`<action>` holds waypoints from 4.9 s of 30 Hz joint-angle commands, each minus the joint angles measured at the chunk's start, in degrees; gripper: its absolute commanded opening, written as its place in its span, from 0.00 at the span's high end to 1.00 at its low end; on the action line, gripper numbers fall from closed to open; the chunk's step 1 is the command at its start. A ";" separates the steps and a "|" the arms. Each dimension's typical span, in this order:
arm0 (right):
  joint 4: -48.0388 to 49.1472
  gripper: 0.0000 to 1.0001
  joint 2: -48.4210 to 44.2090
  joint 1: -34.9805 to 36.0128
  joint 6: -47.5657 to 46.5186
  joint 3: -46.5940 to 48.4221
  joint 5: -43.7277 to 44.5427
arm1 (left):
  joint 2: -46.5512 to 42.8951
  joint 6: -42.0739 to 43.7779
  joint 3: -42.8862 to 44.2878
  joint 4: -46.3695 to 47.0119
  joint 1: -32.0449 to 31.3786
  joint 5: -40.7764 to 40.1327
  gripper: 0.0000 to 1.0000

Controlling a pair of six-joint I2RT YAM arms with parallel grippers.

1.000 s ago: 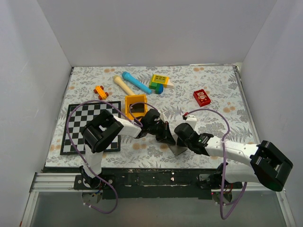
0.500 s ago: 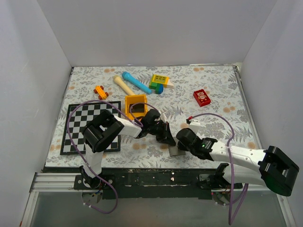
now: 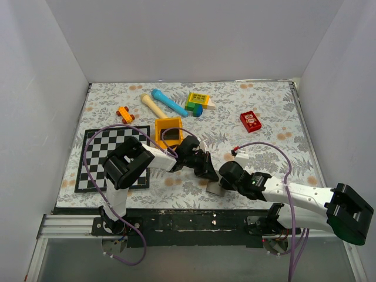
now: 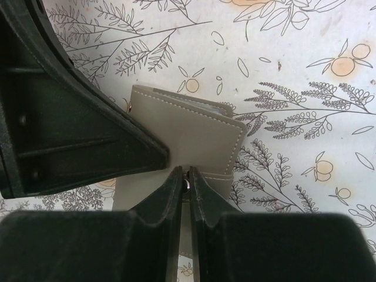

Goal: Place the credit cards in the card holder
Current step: Close the card holder at the center of the board.

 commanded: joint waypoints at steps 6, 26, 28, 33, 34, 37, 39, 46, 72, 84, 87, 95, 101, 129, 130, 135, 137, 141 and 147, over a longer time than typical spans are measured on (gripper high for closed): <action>-14.24 0.84 -1.13 1.97 0.99 -1.17 -8.90 | 2.96 3.41 -0.33 -4.47 0.73 -10.83 1.00; -14.59 0.83 -2.71 2.23 0.21 -0.56 -8.46 | 3.05 3.32 -0.41 -4.47 0.73 -10.74 1.00; -15.20 0.83 -2.71 2.23 0.20 -0.03 -7.67 | 3.05 3.32 -0.50 -4.38 0.73 -10.74 1.00; -17.40 0.82 -4.82 2.23 -0.32 1.90 -4.68 | 2.96 3.41 -0.41 -4.38 0.73 -10.74 1.00; -18.01 0.81 -5.52 2.23 -0.32 2.34 -4.07 | 3.05 3.41 -0.50 -4.38 0.64 -10.74 1.00; -20.04 0.79 -7.98 2.23 -0.41 3.40 -1.08 | 3.05 3.41 -0.33 -4.29 0.64 -10.74 1.00; -21.18 0.77 -9.56 2.23 -0.59 4.10 0.68 | 3.05 3.32 -0.33 -4.29 0.73 -10.74 1.00; -23.74 0.73 -13.52 2.06 -0.41 4.37 2.80 | 3.05 3.41 -0.50 -4.20 0.73 -10.74 1.00; -4.23 0.76 -6.41 -2.25 -9.64 1.03 -9.95 | 3.49 3.32 -0.41 -4.20 0.81 -10.65 1.00; 0.17 0.79 -4.30 -5.06 -10.96 0.06 -12.59 | 3.66 3.41 -0.59 -4.03 0.90 -10.56 1.00; 0.35 0.79 -3.86 -5.24 -11.05 -0.03 -13.20 | 3.66 3.41 -0.68 -3.94 0.99 -10.47 1.00; 0.87 0.80 -2.89 -5.68 -11.05 -0.12 -13.55 | 3.75 3.32 -0.68 -3.85 1.17 -10.39 1.00; -1.14 0.82 -1.75 -6.12 -10.52 0.67 -12.15 | 3.84 3.50 -0.59 -3.68 1.08 -10.30 1.00; -5.01 0.83 0.10 -7.43 -13.24 5.77 -11.71 | 4.19 3.32 -0.85 -2.97 1.34 -9.86 1.00; -5.10 0.82 0.19 -7.52 -13.42 5.86 -11.62 | 4.19 3.32 -0.85 -3.06 1.34 -9.86 1.00; -5.01 0.82 0.27 -7.61 -13.77 6.12 -11.62 | 4.19 3.32 -0.77 -3.06 1.26 -9.86 1.00; -4.93 0.81 0.45 -7.70 -13.95 6.21 -11.80 | 4.19 3.23 -0.77 -3.06 1.26 -9.86 1.00; -4.84 0.81 0.63 -7.79 -14.21 6.48 -11.88 | 4.28 3.23 -0.68 -2.97 1.43 -9.86 1.00; -4.22 0.80 0.10 -7.87 -14.82 6.65 -11.97 | 4.28 3.41 -0.94 -2.97 1.52 -9.86 1.00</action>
